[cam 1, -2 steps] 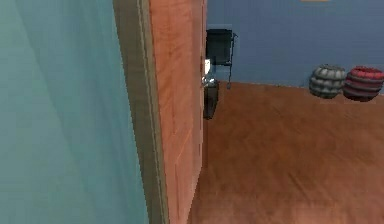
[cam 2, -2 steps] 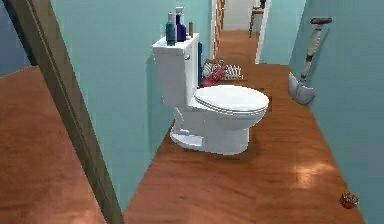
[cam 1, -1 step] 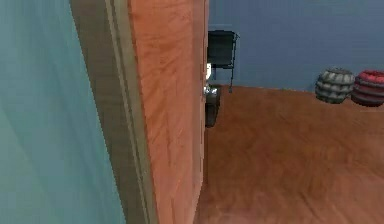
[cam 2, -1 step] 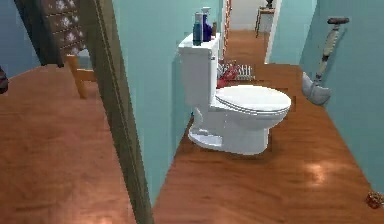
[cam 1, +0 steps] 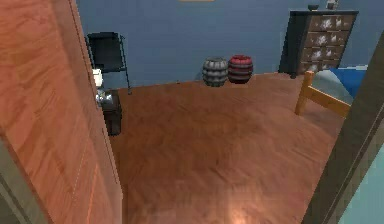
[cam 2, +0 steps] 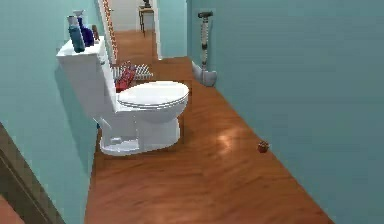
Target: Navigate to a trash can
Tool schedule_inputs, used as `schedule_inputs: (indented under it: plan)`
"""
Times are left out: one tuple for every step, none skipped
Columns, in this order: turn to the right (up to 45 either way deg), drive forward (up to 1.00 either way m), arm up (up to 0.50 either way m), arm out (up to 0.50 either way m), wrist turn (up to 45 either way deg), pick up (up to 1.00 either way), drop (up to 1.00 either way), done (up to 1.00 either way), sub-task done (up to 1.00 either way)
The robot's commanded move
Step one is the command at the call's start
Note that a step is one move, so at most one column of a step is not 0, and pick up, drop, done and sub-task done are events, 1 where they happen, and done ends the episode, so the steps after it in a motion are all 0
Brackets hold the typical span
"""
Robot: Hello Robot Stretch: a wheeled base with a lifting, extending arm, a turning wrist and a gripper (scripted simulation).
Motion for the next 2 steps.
schedule_inputs:
  plan:
    - [0.0, 0.25, 0.0, 0.0, 0.0, 0.0, 0.0, 0.0, 0.0]
    - [-9.0, 0.0, 0.0, 0.0, 0.0, 0.0, 0.0, 0.0, 0.0]
